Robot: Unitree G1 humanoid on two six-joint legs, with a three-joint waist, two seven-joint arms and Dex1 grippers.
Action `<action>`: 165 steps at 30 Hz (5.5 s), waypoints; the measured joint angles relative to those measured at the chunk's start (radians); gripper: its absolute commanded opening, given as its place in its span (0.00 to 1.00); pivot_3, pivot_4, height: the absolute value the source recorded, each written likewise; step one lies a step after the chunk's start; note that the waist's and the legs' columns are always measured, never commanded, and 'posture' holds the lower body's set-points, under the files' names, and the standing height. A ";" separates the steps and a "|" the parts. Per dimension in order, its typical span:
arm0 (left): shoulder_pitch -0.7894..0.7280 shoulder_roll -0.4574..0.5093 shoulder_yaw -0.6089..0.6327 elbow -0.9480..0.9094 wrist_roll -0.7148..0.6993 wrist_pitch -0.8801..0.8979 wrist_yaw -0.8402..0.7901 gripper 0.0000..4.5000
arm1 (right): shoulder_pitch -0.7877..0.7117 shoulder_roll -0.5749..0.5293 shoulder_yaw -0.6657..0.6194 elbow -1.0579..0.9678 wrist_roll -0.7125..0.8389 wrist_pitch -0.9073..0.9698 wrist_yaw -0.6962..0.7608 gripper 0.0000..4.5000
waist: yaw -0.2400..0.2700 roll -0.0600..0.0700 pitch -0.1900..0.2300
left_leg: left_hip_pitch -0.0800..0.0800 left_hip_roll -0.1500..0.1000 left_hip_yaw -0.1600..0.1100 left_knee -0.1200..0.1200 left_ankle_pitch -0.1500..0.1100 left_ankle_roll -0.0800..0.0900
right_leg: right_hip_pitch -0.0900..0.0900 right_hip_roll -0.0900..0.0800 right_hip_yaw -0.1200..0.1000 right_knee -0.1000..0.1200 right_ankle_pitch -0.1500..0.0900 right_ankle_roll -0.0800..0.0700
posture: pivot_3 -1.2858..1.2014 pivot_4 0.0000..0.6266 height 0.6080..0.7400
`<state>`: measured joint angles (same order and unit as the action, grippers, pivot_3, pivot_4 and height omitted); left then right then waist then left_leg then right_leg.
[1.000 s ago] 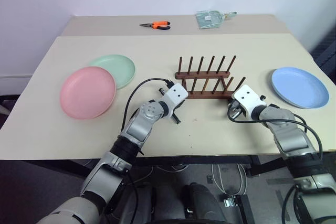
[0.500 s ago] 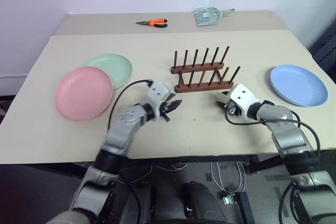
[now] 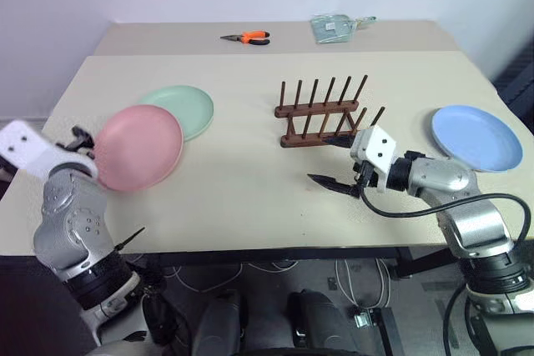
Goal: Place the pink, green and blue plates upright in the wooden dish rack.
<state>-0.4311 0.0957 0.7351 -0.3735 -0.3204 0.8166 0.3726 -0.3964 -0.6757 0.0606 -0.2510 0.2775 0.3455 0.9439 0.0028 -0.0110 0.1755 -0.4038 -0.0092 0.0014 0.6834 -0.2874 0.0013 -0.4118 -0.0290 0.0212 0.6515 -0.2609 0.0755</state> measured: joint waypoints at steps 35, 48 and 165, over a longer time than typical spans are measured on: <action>-0.040 0.046 -0.227 -0.096 -0.212 0.005 -0.184 0.00 | -0.132 0.018 0.057 -0.007 -0.106 -0.090 -0.059 0.97 | 0.006 -0.001 -0.001 | -0.004 0.000 -0.002 -0.002 0.001 -0.004 | -0.004 -0.001 -0.001 -0.002 0.001 -0.002 | 0.52 0.24 1.00; -0.203 -0.041 -0.474 -0.104 -0.226 0.053 -0.175 0.00 | -0.338 0.080 0.287 0.230 -0.657 -0.529 -0.315 0.85 | 0.008 -0.001 -0.001 | -0.006 0.000 -0.001 -0.003 0.004 -0.008 | -0.008 0.000 0.000 -0.001 0.001 -0.002 | 0.52 0.24 1.00; -0.239 0.083 -0.256 0.555 -0.189 -0.093 -0.254 0.00 | -0.088 0.071 0.206 -0.126 -0.099 0.037 -0.157 0.99 | 0.007 -0.002 -0.002 | -0.008 0.000 0.000 -0.003 0.002 -0.005 | -0.012 -0.001 0.000 0.001 0.001 -0.002 | 0.52 0.24 1.00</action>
<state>-0.6705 0.1787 0.4790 0.1812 -0.5095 0.7239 0.1187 -0.4842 -0.6052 0.2671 -0.3768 0.1780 0.3823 0.7867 0.0101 -0.0134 0.1734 -0.4117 -0.0092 0.0012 0.6803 -0.2849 -0.0037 -0.4239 -0.0301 0.0210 0.6524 -0.2596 0.0732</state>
